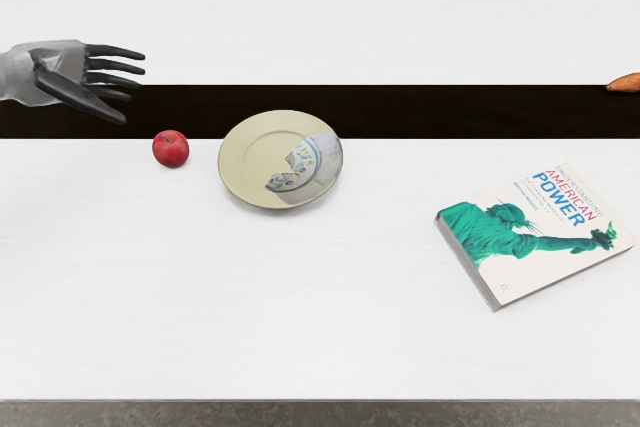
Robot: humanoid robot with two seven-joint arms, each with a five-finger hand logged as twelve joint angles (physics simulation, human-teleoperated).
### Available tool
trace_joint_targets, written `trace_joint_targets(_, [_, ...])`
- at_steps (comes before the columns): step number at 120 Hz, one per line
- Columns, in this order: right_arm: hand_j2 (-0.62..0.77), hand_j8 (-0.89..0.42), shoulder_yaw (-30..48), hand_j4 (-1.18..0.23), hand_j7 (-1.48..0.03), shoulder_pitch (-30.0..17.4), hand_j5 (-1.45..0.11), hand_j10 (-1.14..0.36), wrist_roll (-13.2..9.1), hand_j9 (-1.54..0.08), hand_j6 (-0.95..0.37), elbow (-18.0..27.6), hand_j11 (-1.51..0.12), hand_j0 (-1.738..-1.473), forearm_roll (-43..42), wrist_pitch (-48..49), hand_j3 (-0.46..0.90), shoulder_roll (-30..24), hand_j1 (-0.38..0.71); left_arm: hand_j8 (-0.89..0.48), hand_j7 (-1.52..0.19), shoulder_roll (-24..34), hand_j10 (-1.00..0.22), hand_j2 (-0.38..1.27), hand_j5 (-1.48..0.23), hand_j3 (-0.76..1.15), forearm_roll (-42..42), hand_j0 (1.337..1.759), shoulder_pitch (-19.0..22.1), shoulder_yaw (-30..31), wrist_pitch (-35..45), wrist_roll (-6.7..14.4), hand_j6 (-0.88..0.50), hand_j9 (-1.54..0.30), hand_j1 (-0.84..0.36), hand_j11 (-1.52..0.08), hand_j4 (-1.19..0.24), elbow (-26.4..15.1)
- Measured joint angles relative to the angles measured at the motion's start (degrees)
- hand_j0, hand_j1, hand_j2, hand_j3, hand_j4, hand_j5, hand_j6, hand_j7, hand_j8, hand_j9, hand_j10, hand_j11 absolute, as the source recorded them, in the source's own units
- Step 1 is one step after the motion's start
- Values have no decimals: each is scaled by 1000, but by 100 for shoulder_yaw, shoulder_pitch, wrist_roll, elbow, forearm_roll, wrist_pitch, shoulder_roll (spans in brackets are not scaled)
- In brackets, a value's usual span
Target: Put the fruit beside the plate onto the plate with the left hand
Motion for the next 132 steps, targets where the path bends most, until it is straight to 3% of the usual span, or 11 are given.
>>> trace_joint_targets(22, [-7, -33, 0, -33, -43, -19, -43, -33, -11, -43, -33, 3, -43, -1658, 0, -8, 0, 0, -310, -247, -321, 13, -247, 51, -321, 0, -11, 1658, -19, -18, 0, 0, -247, -321, 54, -320, -247, -8])
trace_joint_targets(36, [-7, -33, 1, -33, -43, -65, -43, -33, -38, -43, -33, 20, -43, -1658, 0, -7, 0, 0, -310, -247, -321, 84, -247, 51, -321, 0, 474, 1658, -516, -13, 0, 23, -248, -321, 55, -320, -248, 2])
trace_joint_targets(55, [-7, -33, 1, -33, -43, -82, -43, -33, -49, -43, -33, 27, -43, -1658, 0, -7, 0, 0, -310, -248, -321, 274, -247, 51, -321, 0, 1427, 1658, -767, -10, 0, 493, -248, -321, 54, -321, -248, -44])
trace_joint_targets(62, [-6, -33, 0, -33, -43, -84, -43, -33, -51, -43, -33, 28, -43, -1658, 0, -7, 0, 0, -310, -248, -321, 532, -248, 50, -321, 0, 1623, 1658, -765, -6, 0, 760, -249, -321, 54, -321, -248, -394])
trace_joint_targets(74, [-7, -33, 1, -33, -43, -86, -43, -33, -51, -43, -33, 28, -43, -1658, 0, -7, 0, 0, -310, -248, -321, 912, -248, 51, -321, 0, 1793, 1658, -764, 3, -1, 1191, -249, -321, 55, -321, -249, -1524])
trace_joint_targets(84, [-6, -33, 1, -33, -43, -86, -43, -33, -51, -43, -33, 28, -43, -1658, 0, -7, 0, 0, -310, -249, -321, 1046, -248, 51, -321, 0, 1854, 1658, -1016, 97, -1, 1402, -249, -321, 55, -321, -249, -2247])
trace_joint_targets(91, [-6, -33, 1, -33, -43, -86, -43, -33, -51, -43, -33, 29, -43, -1658, 0, -7, 0, 0, -310, -249, -321, 1230, -248, 51, -321, 0, 1867, 1658, -1568, 437, 134, 1475, -249, -321, 55, -321, -249, -2705])
trace_joint_targets(103, [-7, -33, 1, -33, -43, -87, -43, -33, -52, -43, -33, 29, -43, -1658, 0, -7, 0, 0, -310, -250, -321, 1340, -249, 51, -321, 0, 1876, 1658, -2041, 978, 598, 1534, -250, -321, 55, -321, -249, -3290])
trace_joint_targets(125, [-7, -33, 1, -33, -43, -87, -43, -33, -53, -43, -33, 29, -43, -1658, 0, -7, 0, 0, -310, -251, -321, 975, -250, 51, -321, 0, 2216, 1658, -3017, 2214, 2051, 1546, -251, -321, 55, -321, -250, -3842])
trace_joint_targets(132, [-6, -33, 1, -33, -43, -87, -43, -33, -52, -43, -33, 29, -43, -1658, 0, -7, 0, 0, -310, -250, -321, 698, -249, 50, -321, 0, 2538, 1658, -3102, 2661, 2594, 1536, -250, -321, 54, -321, -249, -3956])
